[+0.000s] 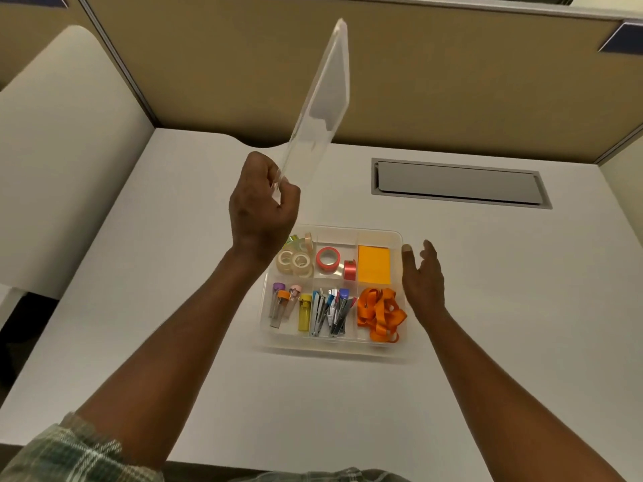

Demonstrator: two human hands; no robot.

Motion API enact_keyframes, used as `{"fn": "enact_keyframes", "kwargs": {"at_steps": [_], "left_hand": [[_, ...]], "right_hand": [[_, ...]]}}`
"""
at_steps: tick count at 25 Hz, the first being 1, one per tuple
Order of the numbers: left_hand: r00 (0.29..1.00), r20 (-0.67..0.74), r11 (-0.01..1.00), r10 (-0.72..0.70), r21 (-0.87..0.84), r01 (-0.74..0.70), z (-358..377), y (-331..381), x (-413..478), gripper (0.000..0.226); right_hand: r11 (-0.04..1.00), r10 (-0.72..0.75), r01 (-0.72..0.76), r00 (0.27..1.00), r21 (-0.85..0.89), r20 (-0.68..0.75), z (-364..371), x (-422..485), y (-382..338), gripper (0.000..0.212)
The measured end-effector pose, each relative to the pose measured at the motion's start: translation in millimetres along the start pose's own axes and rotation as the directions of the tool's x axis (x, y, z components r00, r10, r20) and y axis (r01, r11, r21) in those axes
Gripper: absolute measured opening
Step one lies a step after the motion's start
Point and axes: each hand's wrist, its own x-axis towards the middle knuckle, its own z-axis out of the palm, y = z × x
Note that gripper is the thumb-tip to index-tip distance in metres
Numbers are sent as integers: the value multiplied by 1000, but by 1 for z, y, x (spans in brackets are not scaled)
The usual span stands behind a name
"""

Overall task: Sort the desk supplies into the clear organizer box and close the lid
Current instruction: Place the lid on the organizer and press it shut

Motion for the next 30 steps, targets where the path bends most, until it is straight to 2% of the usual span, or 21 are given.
{"fn": "enact_keyframes", "kwargs": {"at_steps": [2,5,6,8,10,11,14,17,20,22,26,30], "left_hand": [[996,-15,973,-93,-215,87,-2,17,-6,13],[956,79,821,-282,-496,283,-4,26,-27,13],[932,134,750,-336,-561,351,-4,25,-37,15],[862,233,613,-450,-622,488,-4,16,-58,19],[758,303,527,-578,-571,630,-5,2,-80,25],[712,322,526,-624,-501,687,-5,-7,-93,27],[653,380,615,-655,-233,753,-7,-34,-133,24],[686,348,741,-639,37,671,-8,-54,-163,26],[720,318,787,-617,218,577,-9,-68,-181,34],[717,328,789,-615,243,565,-11,-72,-188,37],[721,331,793,-609,239,560,-14,-72,-190,40],[717,321,786,-618,278,553,-17,-81,-183,37]], "right_hand": [[990,40,-37,999,133,-24,-10,6,-17,63],[881,119,-140,990,451,75,-26,15,-32,57],[843,137,-180,983,506,121,-33,17,-33,56],[859,173,-221,974,462,145,-46,16,-26,49],[903,192,-214,977,372,96,-54,10,-7,35],[919,180,-195,981,342,75,-55,5,5,29],[948,162,-164,986,272,32,-50,-19,45,23],[968,187,-188,982,163,24,-36,-43,70,24],[988,150,-150,989,24,21,-25,-58,77,28],[989,150,-150,988,7,30,-22,-63,78,31],[965,209,-224,971,138,112,-21,-66,82,37],[972,190,-205,973,115,132,-18,-69,81,37]]}}
